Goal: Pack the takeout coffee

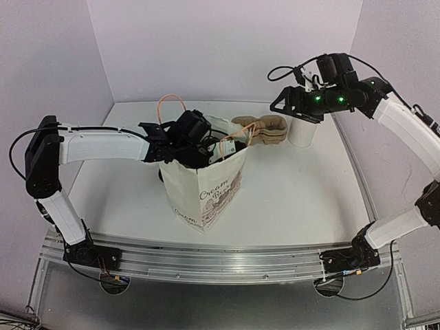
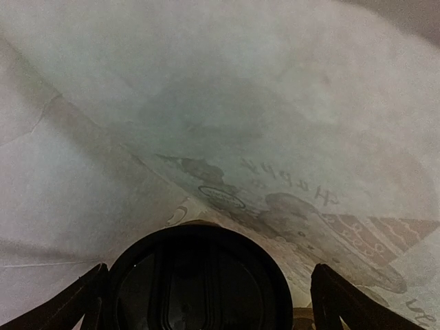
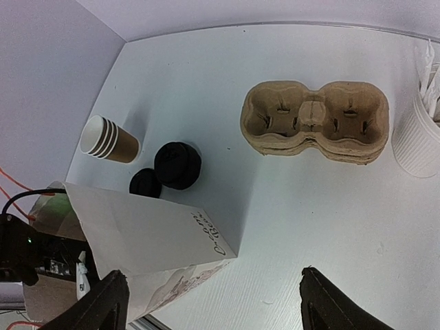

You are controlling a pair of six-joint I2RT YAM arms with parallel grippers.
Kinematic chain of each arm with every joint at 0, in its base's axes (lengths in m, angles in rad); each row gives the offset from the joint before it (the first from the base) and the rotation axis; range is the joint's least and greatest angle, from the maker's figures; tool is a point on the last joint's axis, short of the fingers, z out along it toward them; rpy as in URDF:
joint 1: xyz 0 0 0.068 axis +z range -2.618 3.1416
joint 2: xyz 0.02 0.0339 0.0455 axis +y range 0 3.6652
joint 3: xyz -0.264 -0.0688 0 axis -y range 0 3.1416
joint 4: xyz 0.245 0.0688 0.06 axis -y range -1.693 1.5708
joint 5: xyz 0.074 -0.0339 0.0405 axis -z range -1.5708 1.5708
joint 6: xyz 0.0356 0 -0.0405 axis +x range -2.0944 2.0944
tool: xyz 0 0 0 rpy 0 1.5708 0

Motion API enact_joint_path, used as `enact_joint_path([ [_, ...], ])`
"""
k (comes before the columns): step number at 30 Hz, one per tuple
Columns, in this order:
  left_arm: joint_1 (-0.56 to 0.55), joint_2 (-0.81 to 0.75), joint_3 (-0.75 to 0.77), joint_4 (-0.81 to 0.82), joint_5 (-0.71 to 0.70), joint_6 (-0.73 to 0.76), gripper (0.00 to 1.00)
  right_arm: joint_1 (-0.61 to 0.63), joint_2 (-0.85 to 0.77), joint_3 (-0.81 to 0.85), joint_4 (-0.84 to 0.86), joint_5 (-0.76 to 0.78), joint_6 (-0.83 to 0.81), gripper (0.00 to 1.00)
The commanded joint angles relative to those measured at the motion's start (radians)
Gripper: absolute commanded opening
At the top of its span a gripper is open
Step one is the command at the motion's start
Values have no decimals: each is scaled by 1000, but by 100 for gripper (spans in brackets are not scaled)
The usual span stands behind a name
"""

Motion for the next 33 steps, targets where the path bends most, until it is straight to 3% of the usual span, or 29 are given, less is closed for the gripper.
enact_joint_path([
  [1, 5, -64, 39, 2, 10, -16, 100, 8, -29, 25, 4, -3, -14, 82],
  [15, 5, -144, 115, -44, 44, 49, 100, 7, -32, 32, 4, -20, -34, 82],
  [33, 32, -247, 181, -75, 8, 0, 100, 7, 18, 88, 5, -59, -36, 82],
])
